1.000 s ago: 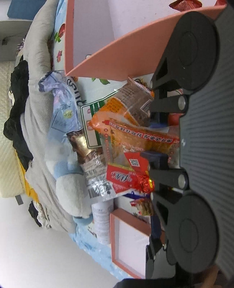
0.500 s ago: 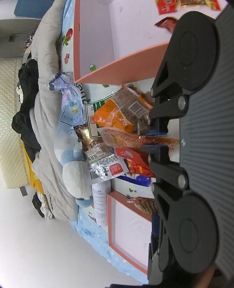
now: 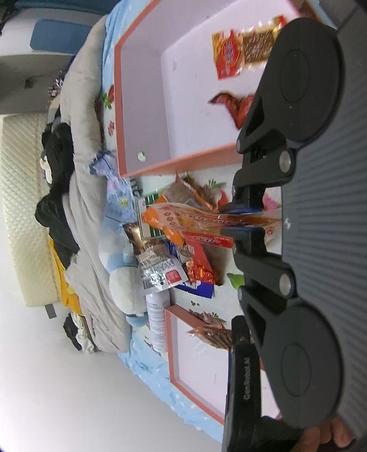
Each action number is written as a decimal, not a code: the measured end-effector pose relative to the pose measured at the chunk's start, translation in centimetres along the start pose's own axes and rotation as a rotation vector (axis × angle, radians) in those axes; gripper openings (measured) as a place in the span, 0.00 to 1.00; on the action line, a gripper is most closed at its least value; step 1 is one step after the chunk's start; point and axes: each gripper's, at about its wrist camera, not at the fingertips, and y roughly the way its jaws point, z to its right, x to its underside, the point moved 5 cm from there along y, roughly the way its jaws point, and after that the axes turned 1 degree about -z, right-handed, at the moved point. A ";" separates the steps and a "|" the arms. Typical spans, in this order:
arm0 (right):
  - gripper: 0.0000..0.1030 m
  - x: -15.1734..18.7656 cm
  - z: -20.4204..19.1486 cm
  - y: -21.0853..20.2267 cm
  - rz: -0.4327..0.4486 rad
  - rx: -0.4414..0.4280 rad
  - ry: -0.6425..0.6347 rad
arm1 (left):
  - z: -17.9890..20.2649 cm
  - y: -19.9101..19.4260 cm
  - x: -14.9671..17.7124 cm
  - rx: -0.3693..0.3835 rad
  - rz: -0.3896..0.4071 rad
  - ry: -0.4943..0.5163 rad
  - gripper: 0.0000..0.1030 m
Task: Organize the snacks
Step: 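Carry both packets into the deeper pink box and open both tools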
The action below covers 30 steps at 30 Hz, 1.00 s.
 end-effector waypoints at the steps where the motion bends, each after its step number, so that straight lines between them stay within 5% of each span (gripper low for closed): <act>1: 0.12 0.1 0.2 -0.6 0.005 0.005 0.002 | 0.4 -0.5 0.1 0.009 0.003 -0.003 0.56; 30: 0.11 0.9 4.1 -14.3 0.178 0.104 0.047 | 10.6 -12.1 1.9 0.141 0.101 0.056 0.56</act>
